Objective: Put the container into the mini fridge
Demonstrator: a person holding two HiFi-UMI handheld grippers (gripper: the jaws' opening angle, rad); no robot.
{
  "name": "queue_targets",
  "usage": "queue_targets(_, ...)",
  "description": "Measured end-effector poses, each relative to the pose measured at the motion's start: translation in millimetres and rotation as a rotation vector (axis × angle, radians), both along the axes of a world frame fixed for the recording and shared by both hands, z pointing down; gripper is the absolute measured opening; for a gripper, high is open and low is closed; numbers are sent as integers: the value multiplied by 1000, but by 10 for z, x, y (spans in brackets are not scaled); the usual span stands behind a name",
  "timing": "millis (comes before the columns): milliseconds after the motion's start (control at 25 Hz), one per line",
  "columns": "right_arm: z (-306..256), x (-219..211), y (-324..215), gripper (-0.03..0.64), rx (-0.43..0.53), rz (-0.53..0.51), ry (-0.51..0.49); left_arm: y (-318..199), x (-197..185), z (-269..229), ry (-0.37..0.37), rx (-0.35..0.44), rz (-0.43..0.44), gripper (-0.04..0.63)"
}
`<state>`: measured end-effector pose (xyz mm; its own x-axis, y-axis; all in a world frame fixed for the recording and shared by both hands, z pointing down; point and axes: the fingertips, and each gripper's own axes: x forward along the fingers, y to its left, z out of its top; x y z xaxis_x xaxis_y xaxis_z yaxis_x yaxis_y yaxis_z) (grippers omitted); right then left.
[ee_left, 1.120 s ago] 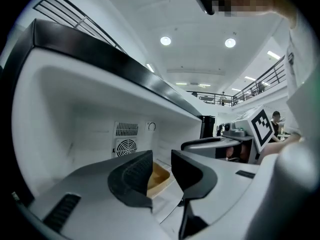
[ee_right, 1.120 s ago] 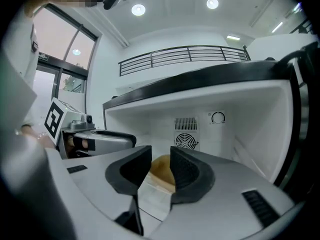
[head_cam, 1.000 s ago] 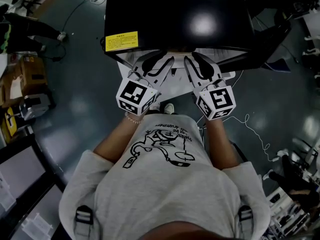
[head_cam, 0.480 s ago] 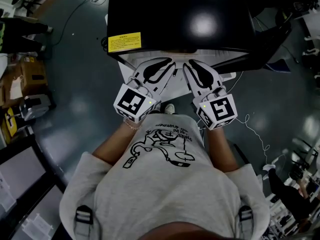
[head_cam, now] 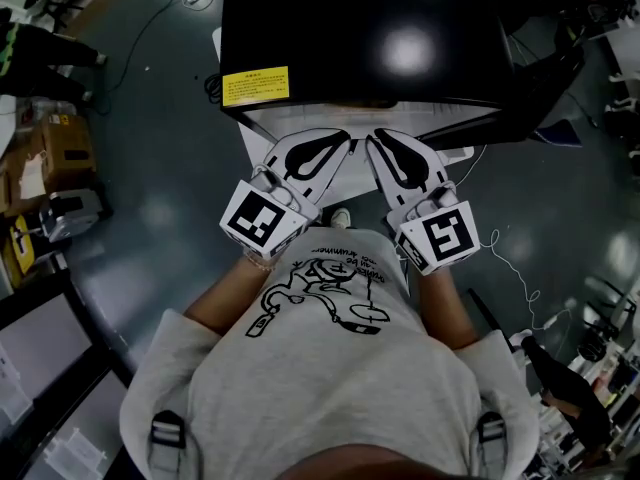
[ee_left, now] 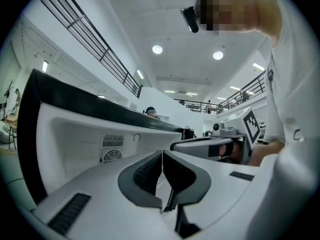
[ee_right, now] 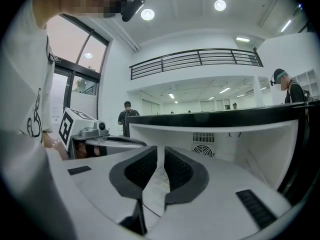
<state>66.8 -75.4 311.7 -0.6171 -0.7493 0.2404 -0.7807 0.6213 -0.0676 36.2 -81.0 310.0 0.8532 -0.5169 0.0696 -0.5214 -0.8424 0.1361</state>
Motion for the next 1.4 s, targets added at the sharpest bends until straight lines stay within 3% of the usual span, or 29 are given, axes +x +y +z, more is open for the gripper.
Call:
queue_targets(520,-115,-133,173,57,13,-31,11,164,-29,-211,59,19,19,17)
queue_targets(1400,-194,-124,382,55,24,-39,26,335,-63,-289,67,11,16,17)
